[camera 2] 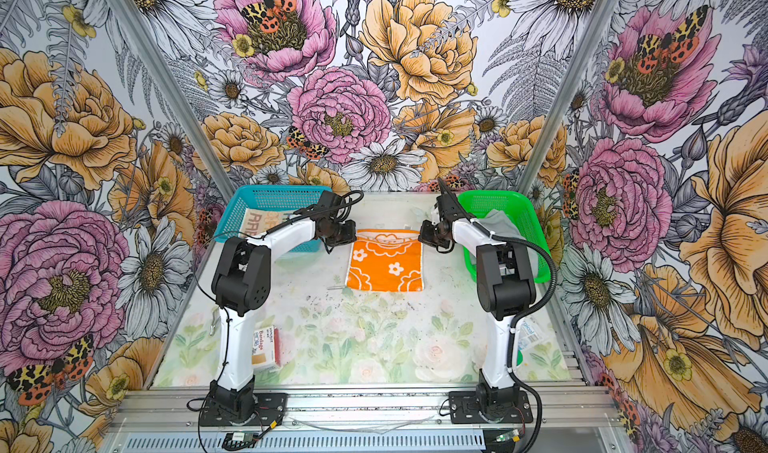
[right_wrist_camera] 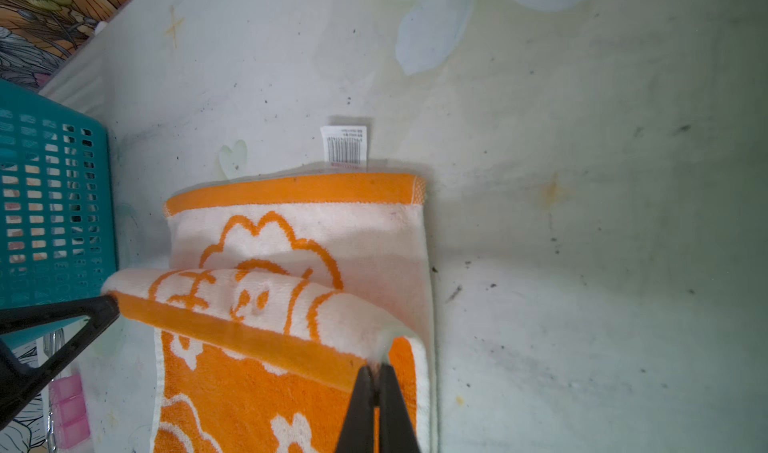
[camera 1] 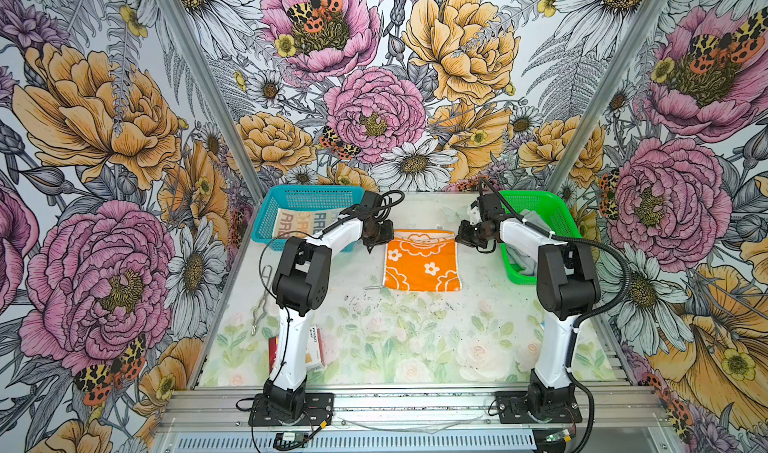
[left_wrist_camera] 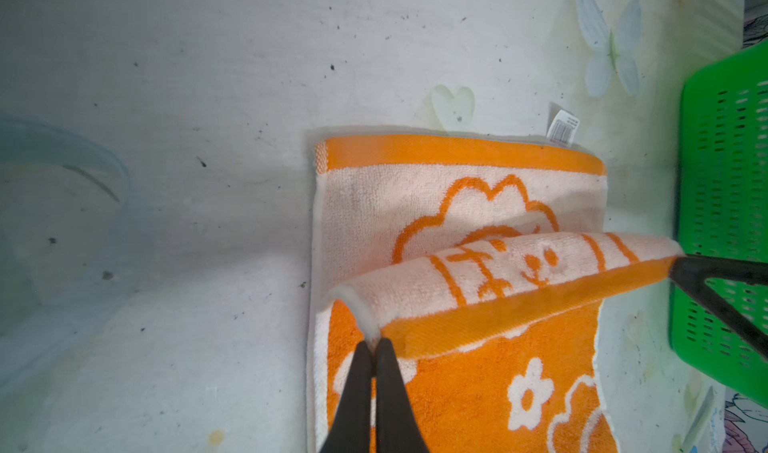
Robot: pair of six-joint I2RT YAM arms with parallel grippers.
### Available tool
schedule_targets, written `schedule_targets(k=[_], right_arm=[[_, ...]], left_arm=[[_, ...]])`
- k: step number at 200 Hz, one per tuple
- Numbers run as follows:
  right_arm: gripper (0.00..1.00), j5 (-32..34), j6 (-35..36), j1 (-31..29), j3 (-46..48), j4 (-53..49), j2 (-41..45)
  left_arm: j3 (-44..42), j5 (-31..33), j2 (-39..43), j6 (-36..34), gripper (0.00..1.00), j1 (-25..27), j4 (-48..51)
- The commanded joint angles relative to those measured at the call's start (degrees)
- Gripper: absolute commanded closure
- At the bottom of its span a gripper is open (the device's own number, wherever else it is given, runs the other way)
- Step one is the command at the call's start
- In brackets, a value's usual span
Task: Fold and stack the towels
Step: 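Lift the near edge with both grippers and fold it over toward the far edge, then release the folded edge and open both grippers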
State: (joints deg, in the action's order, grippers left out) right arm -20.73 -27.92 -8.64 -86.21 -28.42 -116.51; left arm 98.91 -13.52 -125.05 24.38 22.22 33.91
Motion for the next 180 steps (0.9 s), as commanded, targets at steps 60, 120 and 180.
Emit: schedule_targets(k=[60, 120, 180], right_arm=[[0.69, -1.89, 0.97, 0.64, -6.64, 0.6, -5.59], [0.56, -1.37, 3.39, -0.48, -3.01, 0.57, 3.14], [0.61, 1.56, -0.95, -4.99, 17.19, 0.9, 18.08]], left_arm=[[5.7, 1.44, -2.5, -1.0, 0.92, -1.39, -0.07], [14.04, 4.23, 0.12, -5.45, 0.65, -0.14, 4.46], [-7.22, 8.7, 14.03, -6.6, 0.68, 4.75, 5.77]])
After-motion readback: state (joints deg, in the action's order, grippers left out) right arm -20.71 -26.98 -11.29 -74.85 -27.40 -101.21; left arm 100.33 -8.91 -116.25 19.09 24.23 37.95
